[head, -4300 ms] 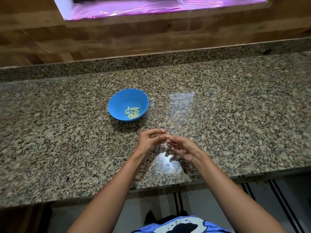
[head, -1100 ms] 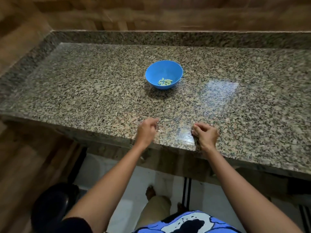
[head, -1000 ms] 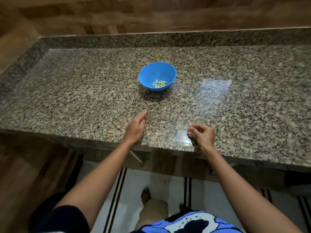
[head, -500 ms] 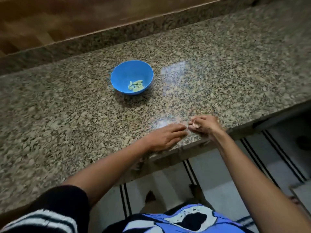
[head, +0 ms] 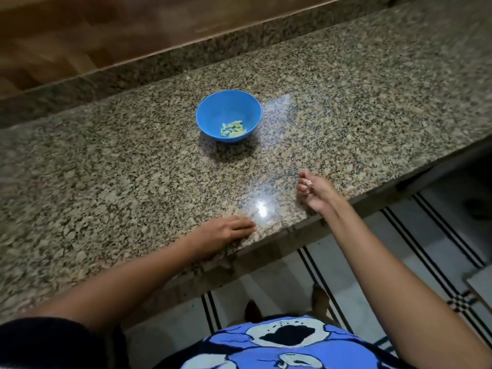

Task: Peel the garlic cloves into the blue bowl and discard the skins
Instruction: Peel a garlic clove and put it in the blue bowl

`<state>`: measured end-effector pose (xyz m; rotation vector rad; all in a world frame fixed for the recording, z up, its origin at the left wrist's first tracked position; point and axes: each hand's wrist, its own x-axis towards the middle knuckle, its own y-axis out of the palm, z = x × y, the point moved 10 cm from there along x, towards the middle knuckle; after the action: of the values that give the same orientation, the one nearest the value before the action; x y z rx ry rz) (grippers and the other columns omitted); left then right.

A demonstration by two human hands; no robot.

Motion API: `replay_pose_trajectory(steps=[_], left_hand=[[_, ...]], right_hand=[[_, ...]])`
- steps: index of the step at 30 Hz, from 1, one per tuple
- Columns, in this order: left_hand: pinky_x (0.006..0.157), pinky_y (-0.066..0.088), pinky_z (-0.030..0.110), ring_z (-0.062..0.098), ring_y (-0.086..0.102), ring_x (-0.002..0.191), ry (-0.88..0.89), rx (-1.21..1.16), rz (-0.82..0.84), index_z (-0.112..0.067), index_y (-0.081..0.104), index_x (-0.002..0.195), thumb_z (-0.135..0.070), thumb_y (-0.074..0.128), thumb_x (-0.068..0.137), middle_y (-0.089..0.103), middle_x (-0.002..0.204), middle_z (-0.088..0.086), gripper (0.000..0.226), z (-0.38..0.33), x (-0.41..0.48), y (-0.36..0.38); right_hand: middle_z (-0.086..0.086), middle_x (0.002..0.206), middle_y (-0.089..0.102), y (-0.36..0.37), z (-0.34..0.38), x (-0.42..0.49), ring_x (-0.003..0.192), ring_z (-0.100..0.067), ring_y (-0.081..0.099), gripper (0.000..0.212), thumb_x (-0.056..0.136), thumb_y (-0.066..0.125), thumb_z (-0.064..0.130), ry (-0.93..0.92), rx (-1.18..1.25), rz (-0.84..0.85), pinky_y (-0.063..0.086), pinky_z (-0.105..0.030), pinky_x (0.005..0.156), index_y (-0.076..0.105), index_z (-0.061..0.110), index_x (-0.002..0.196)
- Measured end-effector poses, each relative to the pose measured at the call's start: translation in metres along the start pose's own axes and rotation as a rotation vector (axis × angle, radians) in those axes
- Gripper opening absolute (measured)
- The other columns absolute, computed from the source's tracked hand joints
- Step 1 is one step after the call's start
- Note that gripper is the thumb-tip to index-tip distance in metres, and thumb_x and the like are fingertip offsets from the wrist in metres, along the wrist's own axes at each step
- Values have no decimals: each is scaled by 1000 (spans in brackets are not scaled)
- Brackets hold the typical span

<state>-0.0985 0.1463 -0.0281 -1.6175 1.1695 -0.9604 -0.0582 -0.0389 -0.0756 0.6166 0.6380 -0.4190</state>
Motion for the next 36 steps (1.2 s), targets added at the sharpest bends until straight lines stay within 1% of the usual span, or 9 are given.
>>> replay_pose_trajectory(steps=[9, 11, 14, 17, 22, 25, 30, 33, 36], left_hand=[[66, 59, 29, 17, 66, 77, -140, 106, -73, -7, 69, 91, -5, 76, 71, 69, 91, 6, 21, -2, 15, -9], [68, 58, 27, 15, 66, 74, -534, -171, -135, -8, 70, 89, -7, 66, 84, 69, 88, 6, 7, 29, 20, -19], [67, 56, 20, 12, 69, 77, -1058, -1004, -348, -5, 70, 90, -1, 64, 84, 71, 94, 8, 10, 56, 21, -14], [70, 55, 19, 14, 69, 81, -960, -1174, -450, -3, 70, 93, 3, 66, 81, 71, 93, 8, 14, 41, 62, -39], [59, 49, 7, 10, 64, 77, -789, -600, -331, -6, 70, 102, 2, 57, 89, 69, 98, 4, 20, 13, 100, -60], [57, 49, 6, 8, 65, 73, -750, -517, -339, -7, 71, 95, 2, 60, 87, 71, 92, 5, 16, 8, 108, -62], [61, 50, 7, 7, 64, 72, -674, -486, -313, -8, 72, 95, 0, 62, 86, 71, 93, 7, 16, -3, 117, -62], [88, 51, 16, 10, 64, 97, -575, -603, -350, -8, 70, 107, 7, 54, 87, 68, 113, 8, 29, -3, 109, -66], [104, 43, 31, 7, 53, 117, -427, -397, -352, -12, 61, 120, -1, 47, 91, 58, 128, 3, 34, 10, 65, -57]], right_hand=[[2, 49, 44, 10, -27, -21, 38, -8, 41, 40, 100, 34, 33, 96, 177, 40, 34, -17, 35, 41, 13, 65], [1, 52, 44, 11, -31, -24, 41, -9, 43, 42, 100, 35, 31, 99, 302, 35, 37, -17, 37, 41, 14, 62], [0, 56, 44, 14, -40, -26, 49, -9, 40, 39, 100, 35, 28, 117, 457, 17, 39, -17, 43, 42, 12, 66], [-4, 66, 47, 17, -45, -27, 54, -10, 42, 29, 100, 35, 18, 126, 555, -27, 39, -17, 49, 45, 9, 74], [-14, 81, 58, 23, -41, -36, 71, -16, 55, 21, 97, 37, 9, 129, 681, -53, 49, -23, 89, 54, 2, 87], [-11, 78, 57, 21, -39, -36, 61, -12, 54, 22, 97, 38, 9, 128, 677, -39, 51, -21, 60, 56, 2, 86], [-8, 67, 57, 19, -33, -35, 39, -8, 50, 19, 98, 40, 12, 130, 636, -35, 41, -15, 37, 56, 3, 91], [-15, 77, 60, 10, -26, -36, 56, -13, 57, 19, 98, 39, 11, 112, 697, -57, 53, -21, 51, 56, 2, 100], [-10, 67, 53, -10, -13, -27, 59, -11, 46, 18, 98, 37, 11, 62, 758, -56, 45, -20, 45, 49, 1, 107]])
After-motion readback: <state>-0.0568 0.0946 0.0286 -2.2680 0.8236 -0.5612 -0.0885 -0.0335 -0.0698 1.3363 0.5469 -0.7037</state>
